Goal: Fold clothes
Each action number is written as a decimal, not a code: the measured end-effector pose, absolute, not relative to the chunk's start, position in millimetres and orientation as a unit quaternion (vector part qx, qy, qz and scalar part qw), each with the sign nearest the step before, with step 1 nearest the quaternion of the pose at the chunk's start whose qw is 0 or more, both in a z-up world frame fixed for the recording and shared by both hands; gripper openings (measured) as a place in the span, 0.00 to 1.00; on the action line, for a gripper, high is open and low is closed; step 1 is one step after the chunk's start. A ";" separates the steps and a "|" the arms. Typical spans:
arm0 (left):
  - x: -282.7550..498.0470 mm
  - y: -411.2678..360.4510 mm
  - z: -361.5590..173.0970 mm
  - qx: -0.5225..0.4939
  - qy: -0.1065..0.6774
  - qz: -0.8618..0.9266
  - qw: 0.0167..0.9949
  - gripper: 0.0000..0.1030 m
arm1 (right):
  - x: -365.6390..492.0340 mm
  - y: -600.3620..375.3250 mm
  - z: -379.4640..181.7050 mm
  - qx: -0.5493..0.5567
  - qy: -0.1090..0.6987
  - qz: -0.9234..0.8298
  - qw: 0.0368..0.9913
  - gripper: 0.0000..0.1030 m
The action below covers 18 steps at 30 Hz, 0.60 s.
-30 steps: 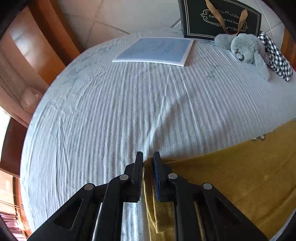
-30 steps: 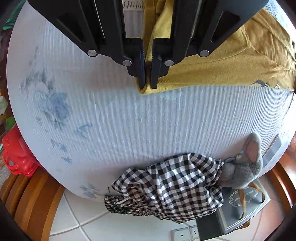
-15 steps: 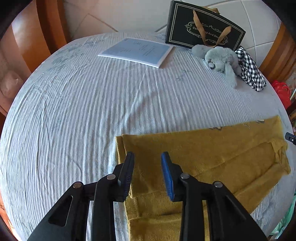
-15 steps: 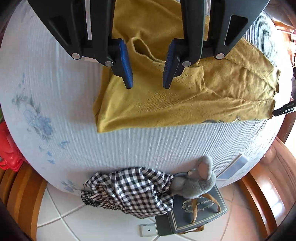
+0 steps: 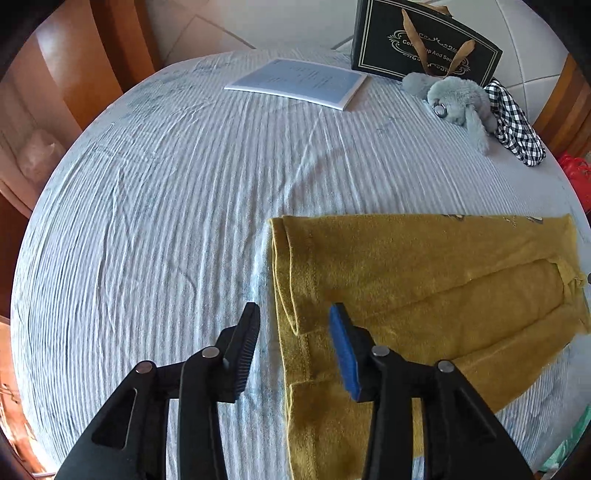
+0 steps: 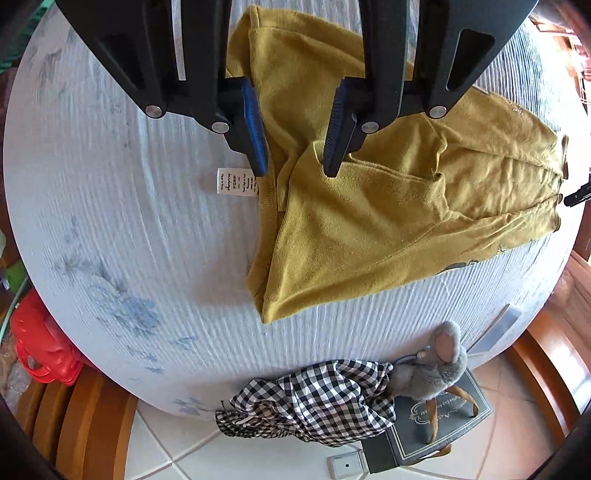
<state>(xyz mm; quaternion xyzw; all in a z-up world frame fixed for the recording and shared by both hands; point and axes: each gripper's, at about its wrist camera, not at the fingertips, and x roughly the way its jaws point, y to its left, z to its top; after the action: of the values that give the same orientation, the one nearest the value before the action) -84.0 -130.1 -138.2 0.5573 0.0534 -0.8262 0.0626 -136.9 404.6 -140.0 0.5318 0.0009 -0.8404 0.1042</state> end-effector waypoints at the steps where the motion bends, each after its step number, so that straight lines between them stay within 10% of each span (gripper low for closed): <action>1: -79.0 -132.9 -138.3 0.560 0.051 -0.825 0.061 0.47 | -132.6 404.3 -139.0 0.531 0.000 -0.841 0.106 0.30; 12: -61.8 -128.5 -154.9 0.564 0.075 -0.821 0.049 0.47 | -103.7 405.4 -164.5 0.549 -0.008 -0.830 0.096 0.47; 18: -58.7 -118.8 -161.9 0.569 0.072 -0.818 0.034 0.46 | -99.1 412.5 -167.9 0.554 -0.006 -0.829 0.070 0.36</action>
<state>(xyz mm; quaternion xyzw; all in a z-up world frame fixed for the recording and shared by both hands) -58.7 -118.8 -161.9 0.5694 0.0717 -0.8183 0.0337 -99.1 412.5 -167.9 0.5542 -0.0056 -0.8294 0.0704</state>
